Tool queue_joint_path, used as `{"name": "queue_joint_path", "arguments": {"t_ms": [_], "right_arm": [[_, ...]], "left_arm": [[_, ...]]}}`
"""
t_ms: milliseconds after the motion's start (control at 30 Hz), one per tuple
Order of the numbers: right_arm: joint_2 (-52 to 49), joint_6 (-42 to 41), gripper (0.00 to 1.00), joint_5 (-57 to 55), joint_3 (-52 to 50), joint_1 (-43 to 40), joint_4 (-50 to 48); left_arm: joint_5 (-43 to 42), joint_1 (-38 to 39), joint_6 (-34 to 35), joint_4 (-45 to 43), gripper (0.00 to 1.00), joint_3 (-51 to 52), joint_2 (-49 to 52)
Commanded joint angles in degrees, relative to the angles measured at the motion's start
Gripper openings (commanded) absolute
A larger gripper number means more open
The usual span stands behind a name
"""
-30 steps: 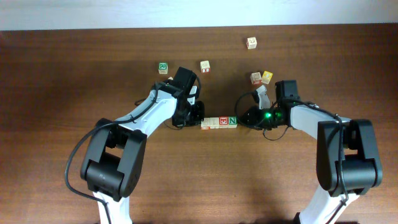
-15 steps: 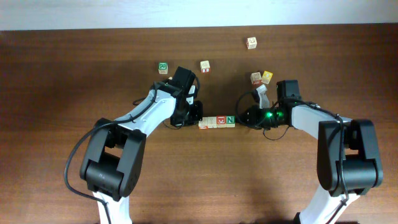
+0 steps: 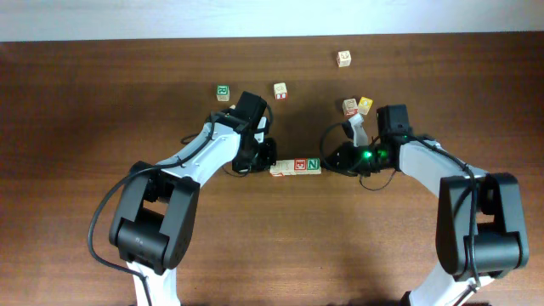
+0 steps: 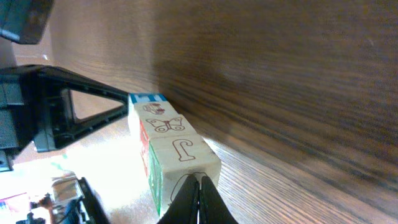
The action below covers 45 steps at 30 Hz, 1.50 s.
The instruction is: Rotate 4 blocks
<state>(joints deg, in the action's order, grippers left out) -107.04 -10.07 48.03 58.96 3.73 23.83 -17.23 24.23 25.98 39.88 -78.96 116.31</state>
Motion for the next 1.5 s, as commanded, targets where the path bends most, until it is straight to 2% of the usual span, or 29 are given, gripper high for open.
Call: {"name": "queue_joint_path", "arguments": {"t_ms": [0,433,1467], "right_arm": [[1.8,0.6,0.04,-1.4,3.0,4.1,0.5],[1.8,-2.1,0.04,-8.0,8.8,12.0,3.9],[1.8,-2.5,0.04,-8.0,12.4,17.4,7.3]], "left_arm": [[-2.4,0.4,-0.8,-0.3,0.0,0.3,0.5],[-2.4,0.4,-0.8,-0.2,0.0,0.3,0.5],[-2.4,0.4,-0.8,-0.2,0.0,0.3,0.5]]}}
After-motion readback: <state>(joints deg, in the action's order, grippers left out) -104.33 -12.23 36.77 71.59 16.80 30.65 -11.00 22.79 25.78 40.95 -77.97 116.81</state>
